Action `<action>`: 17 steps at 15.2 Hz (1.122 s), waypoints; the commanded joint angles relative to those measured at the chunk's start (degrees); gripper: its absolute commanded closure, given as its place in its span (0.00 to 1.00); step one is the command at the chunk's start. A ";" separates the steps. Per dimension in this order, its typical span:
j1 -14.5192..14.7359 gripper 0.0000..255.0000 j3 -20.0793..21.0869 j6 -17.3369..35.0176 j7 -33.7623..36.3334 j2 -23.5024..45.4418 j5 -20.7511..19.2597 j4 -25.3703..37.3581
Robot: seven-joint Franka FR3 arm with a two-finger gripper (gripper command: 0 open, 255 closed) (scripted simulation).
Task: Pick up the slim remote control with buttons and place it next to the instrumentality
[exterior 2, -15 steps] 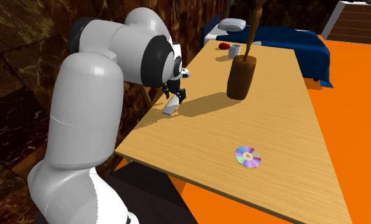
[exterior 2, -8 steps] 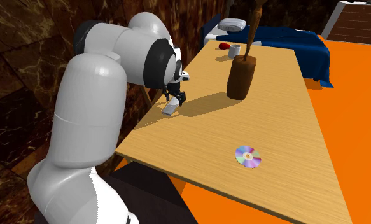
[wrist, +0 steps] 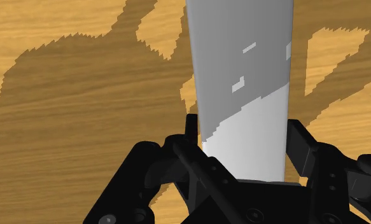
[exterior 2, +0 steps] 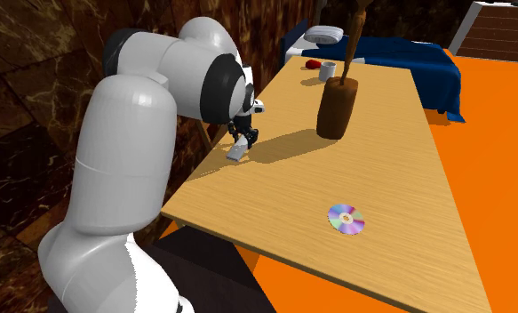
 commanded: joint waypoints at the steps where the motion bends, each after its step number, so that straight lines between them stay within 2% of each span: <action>1: -0.02 1.00 -0.03 0.01 0.02 0.05 0.01 -0.04; 6: -0.02 1.00 -0.03 0.01 0.02 0.06 0.01 -0.03; 17: -1.08 1.00 1.51 -6.15 -1.30 -5.01 2.30 1.29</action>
